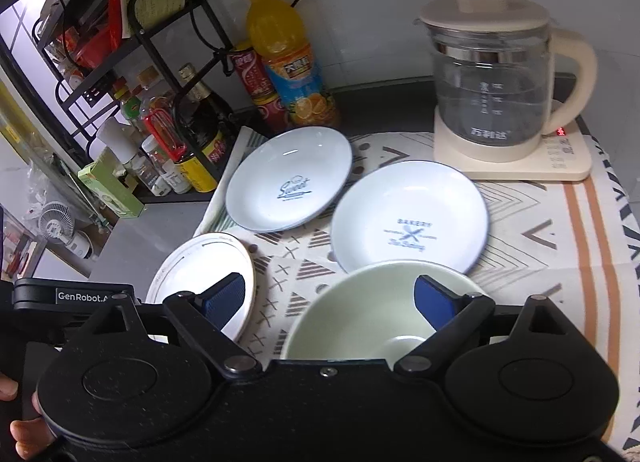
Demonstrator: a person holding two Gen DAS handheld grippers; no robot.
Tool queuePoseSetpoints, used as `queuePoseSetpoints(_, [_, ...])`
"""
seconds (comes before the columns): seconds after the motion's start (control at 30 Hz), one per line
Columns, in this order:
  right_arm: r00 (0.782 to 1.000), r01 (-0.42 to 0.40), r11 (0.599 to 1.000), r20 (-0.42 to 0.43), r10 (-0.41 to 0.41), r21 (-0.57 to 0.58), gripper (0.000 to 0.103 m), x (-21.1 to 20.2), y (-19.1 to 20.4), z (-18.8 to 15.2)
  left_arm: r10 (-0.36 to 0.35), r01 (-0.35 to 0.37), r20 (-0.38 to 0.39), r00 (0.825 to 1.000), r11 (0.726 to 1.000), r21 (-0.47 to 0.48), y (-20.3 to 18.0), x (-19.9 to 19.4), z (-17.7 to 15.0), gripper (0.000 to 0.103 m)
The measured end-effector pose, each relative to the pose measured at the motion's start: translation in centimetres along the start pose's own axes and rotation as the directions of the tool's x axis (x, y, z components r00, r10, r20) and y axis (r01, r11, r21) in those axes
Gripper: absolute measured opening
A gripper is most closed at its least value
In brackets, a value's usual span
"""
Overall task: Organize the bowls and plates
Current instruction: 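Open both grippers and release the pale green bowl rim, then move both grippers to the white 'Sweet' plate and grip its rim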
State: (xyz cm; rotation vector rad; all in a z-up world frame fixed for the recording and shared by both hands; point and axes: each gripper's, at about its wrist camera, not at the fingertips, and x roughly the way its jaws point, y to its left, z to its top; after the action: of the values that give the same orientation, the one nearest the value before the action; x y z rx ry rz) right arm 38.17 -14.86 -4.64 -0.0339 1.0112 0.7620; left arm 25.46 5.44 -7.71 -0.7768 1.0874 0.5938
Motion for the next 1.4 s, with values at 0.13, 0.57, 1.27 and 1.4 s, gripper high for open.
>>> queuePoseSetpoints(0.13, [1.000, 0.011, 1.000, -0.006, -0.011, -0.002, 0.095, 0.9, 1.6, 0.7, -0.008, 0.008, -0.006, 1.000, 1.000, 0.003, 1.3, 0.0, 1.3, 0.082])
queuePoseSetpoints(0.57, [0.998, 0.062, 0.998, -0.027, -0.062, -0.019, 0.097, 3.9, 7.3, 2.0, -0.044, 0.045, -0.011, 0.999, 0.998, 0.045, 5.3, 0.1, 6.4, 0.082])
queuePoseSetpoints(1.27, [0.979, 0.205, 0.964, -0.009, -0.206, 0.169, 0.096, 8.9, 9.7, 3.0, -0.137, 0.141, -0.034, 0.990, 0.959, 0.246, 6.4, 4.2, 13.0, 0.082])
queuePoseSetpoints(1.4, [0.978, 0.204, 0.955, 0.002, -0.210, 0.216, 0.094, 9.7, 9.4, 3.1, -0.176, 0.174, -0.015, 0.984, 0.952, 0.253, 6.3, 5.1, 14.0, 0.081])
